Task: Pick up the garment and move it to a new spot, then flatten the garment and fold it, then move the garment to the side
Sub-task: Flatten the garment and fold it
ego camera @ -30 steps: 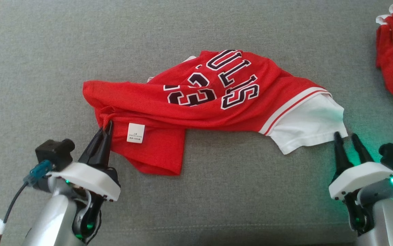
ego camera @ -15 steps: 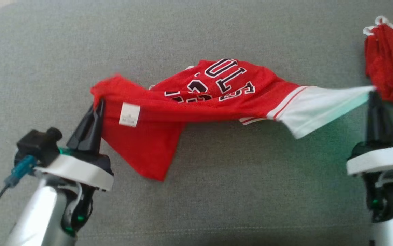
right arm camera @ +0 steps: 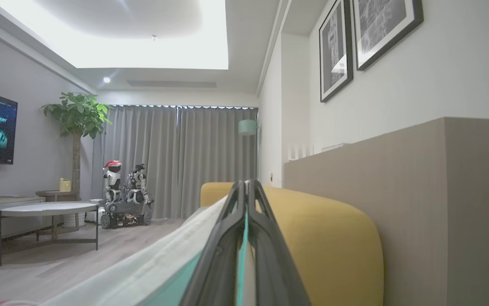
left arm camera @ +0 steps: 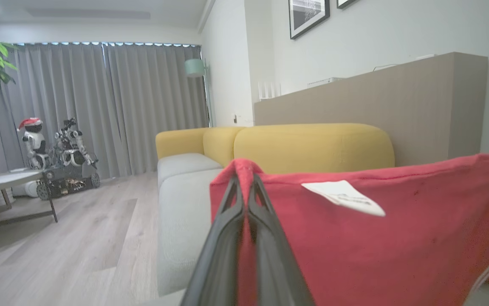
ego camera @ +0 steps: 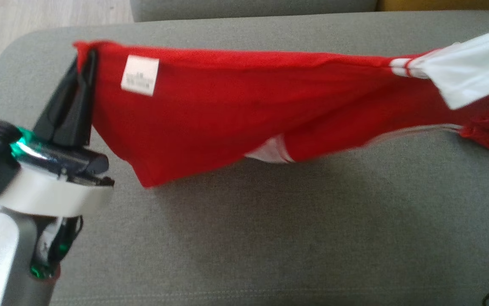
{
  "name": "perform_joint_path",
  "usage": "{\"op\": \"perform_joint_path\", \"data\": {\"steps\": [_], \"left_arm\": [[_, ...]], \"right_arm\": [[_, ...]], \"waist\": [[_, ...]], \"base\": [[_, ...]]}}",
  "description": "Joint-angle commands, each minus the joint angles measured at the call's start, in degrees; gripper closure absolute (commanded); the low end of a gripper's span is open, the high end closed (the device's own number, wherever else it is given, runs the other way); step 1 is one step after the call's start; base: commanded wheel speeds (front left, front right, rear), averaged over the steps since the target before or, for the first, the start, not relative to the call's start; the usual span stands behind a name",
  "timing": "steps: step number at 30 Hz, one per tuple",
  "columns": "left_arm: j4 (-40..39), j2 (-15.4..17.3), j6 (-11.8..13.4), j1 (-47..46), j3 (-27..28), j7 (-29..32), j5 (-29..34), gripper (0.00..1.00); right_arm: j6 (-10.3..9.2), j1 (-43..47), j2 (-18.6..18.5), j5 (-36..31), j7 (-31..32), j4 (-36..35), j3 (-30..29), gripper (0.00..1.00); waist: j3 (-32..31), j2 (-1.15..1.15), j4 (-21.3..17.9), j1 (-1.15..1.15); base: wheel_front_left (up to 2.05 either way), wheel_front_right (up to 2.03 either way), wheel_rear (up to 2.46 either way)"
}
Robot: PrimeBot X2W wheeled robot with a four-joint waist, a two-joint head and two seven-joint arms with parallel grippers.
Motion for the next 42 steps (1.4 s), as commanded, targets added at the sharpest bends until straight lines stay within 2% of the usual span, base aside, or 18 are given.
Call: {"op": "perform_joint_path", "data": {"steps": [1,8,13,18,23,26,27,34,38,42], "left_arm": [[-2.75,2.28,0.38,-3.98,3.12,0.57,0.50,1.00],[-5.96,2.77,0.25,-8.21,2.82,3.55,0.13,1.00],[-1.80,1.43,-1.61,-13.58,1.61,4.00,-2.17,1.00],[8.38,-0.15,-4.68,-24.50,1.02,3.52,-4.50,1.00],[23.11,-1.70,-7.09,-39.15,-0.05,1.98,-4.84,1.00],[32.63,-2.32,-8.08,-47.99,-0.90,-0.85,-4.01,1.00],[32.63,-2.32,-8.08,-47.99,-0.90,-0.85,-4.01,1.00],[52.79,-3.89,-9.09,-62.39,-4.07,-8.28,-1.31,1.00],[59.33,-4.74,-9.30,-66.60,-4.74,-10.31,-0.89,1.00],[66.64,-6.61,-9.45,-64.80,-4.96,-10.81,-2.75,1.00]], "right_arm": [[-0.05,-2.55,-0.83,-0.21,0.73,-2.68,0.80,1.00],[-0.05,-5.49,-1.19,1.88,2.51,-3.32,-0.44,1.00],[-0.05,-9.64,-1.86,4.93,1.21,2.95,-0.68,1.00],[-0.05,-19.48,-2.56,7.41,-0.69,11.88,0.83,1.00],[-0.05,-36.19,-3.87,8.59,-3.35,25.00,5.51,1.00],[-0.05,-47.53,-3.85,8.76,-7.58,34.74,8.59,1.00],[-0.05,-47.53,-3.85,8.76,-7.58,34.74,8.59,1.00],[-0.05,-66.77,-1.96,10.29,-19.44,55.70,15.12,1.00],[-0.05,-72.09,-0.82,11.07,-20.98,64.03,18.91,1.00],[-0.05,-70.85,-0.16,11.82,-21.26,72.22,22.91,1.00]], "waist": [[-0.27,0.00,0.11,0.00],[-0.50,0.00,-0.32,0.00],[0.81,0.00,-0.35,0.00],[3.63,0.00,-0.66,0.00],[7.56,0.00,-1.07,0.00],[9.57,0.00,-1.26,0.00],[9.57,0.00,-1.26,0.00],[10.41,0.00,-1.42,0.00],[12.47,0.00,-1.88,0.00],[14.10,0.00,-2.29,0.00]], "base": [[0.00,0.00,0.00],[0.00,0.00,0.00],[0.00,0.00,0.00],[0.00,0.00,0.00],[0.00,0.00,0.00],[0.00,0.00,0.00],[0.00,0.00,0.00],[0.00,0.00,0.00],[0.00,0.00,0.00],[0.00,0.00,0.00]]}}
